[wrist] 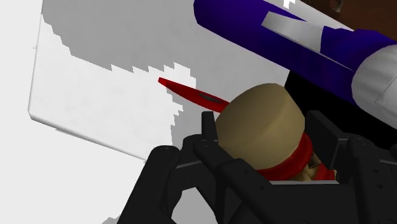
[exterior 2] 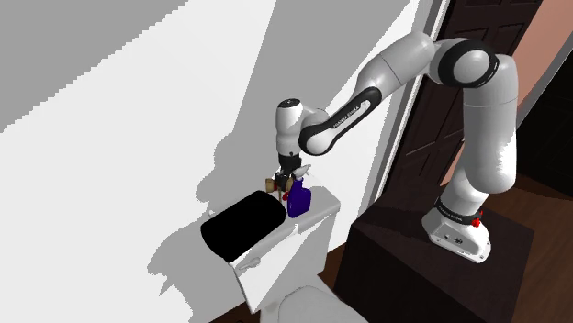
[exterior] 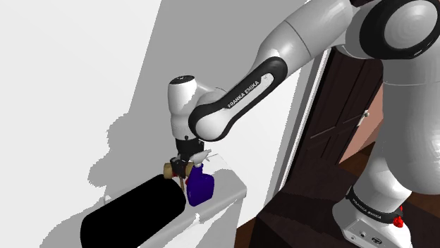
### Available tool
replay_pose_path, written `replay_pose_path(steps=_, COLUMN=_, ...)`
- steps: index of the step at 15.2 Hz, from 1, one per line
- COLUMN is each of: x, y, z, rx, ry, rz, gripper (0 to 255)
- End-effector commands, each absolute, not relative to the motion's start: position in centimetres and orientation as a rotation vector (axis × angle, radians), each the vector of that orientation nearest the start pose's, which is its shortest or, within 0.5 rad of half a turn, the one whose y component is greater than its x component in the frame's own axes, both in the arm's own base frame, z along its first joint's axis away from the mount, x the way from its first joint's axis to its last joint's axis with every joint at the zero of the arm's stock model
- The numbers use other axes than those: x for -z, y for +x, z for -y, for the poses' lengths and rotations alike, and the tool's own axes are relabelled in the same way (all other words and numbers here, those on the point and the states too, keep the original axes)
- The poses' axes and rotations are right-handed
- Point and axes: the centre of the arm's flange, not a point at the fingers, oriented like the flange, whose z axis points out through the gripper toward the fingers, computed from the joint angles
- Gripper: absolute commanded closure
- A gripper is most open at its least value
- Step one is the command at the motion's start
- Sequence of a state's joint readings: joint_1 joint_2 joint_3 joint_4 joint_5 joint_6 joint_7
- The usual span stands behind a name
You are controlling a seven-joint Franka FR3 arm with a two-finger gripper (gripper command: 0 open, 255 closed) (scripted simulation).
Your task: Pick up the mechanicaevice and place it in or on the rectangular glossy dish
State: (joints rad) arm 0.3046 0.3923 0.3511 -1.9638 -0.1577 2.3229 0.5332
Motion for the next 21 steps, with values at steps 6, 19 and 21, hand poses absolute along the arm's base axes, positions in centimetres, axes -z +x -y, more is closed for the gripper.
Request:
replay_pose_path(steps=6, x=-32.0, y=49.2, z=-36.5, rx=-0.02, ry=-3.113, rz=0.323, gripper=255)
replay_pose_path(steps=19, x=-38.9, y=49.2, z=-36.5, rx=-0.02, ry=-3.113, rz=0.323, gripper=255)
replay_pose_path(steps=21, x=-39.8, y=49.2, z=-36.5, rx=-0.02, ry=-3.113, rz=0.323, gripper=255)
